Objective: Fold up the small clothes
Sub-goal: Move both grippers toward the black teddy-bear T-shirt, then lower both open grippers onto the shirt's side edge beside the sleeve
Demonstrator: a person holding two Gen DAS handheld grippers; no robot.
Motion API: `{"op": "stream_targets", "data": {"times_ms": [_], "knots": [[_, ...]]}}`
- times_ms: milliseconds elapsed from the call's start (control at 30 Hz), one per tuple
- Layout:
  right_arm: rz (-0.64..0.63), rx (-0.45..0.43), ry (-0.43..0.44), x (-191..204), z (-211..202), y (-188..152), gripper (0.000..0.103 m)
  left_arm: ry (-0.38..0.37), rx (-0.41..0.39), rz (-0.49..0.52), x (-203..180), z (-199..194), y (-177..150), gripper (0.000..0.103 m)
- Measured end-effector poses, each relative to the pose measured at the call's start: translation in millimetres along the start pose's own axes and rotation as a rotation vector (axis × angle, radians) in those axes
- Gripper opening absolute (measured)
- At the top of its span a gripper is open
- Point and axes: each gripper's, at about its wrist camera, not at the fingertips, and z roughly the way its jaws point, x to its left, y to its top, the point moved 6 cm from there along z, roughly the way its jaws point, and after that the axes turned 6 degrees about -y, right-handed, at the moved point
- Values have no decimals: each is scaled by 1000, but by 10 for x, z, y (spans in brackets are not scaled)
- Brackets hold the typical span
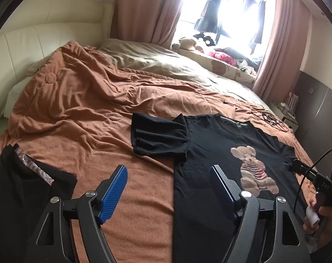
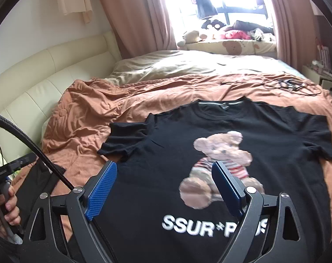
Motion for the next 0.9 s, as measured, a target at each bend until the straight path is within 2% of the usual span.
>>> {"op": "stream_targets", "data": {"times_ms": [200,333,400,467,733,900], "knots": [[50,73,39,119,654,234,72,-17,60,-76,315,530,224,73],[111,130,62,151,1074,374,66,-22,98,-113,503,867,335,67],[131,150,81,186,1270,439,53,-16,117,-124,573,1022,373,63],[144,167,89,210,1432,477,48,-16,131,-134,635,1162,409,62],[286,222,136,247,2072,408,38,6,202,-162,756,1734,393,62],[322,258,191,230,2374,241,37,0,246,-95,692,2057,325,60]]}}
